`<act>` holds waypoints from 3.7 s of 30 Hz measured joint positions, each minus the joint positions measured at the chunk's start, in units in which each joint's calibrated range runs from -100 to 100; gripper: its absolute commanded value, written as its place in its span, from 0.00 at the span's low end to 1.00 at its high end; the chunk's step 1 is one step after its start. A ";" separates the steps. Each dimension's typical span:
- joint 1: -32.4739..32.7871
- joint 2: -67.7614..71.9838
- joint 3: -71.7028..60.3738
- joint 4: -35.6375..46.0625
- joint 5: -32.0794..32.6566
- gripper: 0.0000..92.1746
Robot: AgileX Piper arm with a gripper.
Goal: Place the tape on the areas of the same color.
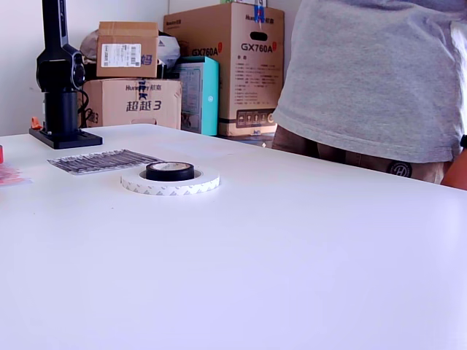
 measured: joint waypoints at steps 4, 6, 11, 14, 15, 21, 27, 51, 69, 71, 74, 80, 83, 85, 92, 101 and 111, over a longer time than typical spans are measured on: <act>0.16 0.35 0.29 -1.12 0.08 0.00; 0.53 1.05 0.29 -1.11 0.20 0.00; 0.97 2.43 0.29 -1.12 0.20 0.00; 0.88 2.56 0.29 -0.95 0.20 0.00; 0.88 2.44 0.29 -1.12 0.20 0.00; 1.64 2.44 0.29 -1.12 0.10 0.13; 1.77 2.44 0.29 -1.12 0.10 0.42; -2.36 -12.81 -1.92 4.45 -2.26 0.51; 8.99 -33.84 -1.92 8.61 -2.64 0.51; 12.06 -33.84 -1.92 8.61 -2.64 0.51; 17.32 -33.49 -1.92 8.43 -2.57 0.51; 26.44 -30.22 -3.21 8.43 -0.15 0.51; 30.60 -29.06 -4.86 8.31 1.90 0.51; 33.26 -28.08 -5.65 8.31 3.18 0.51; 39.89 -21.91 -8.53 8.11 8.04 0.51; 42.04 -13.59 -11.05 8.15 12.46 0.51; 42.04 -6.10 -11.05 8.15 13.07 0.51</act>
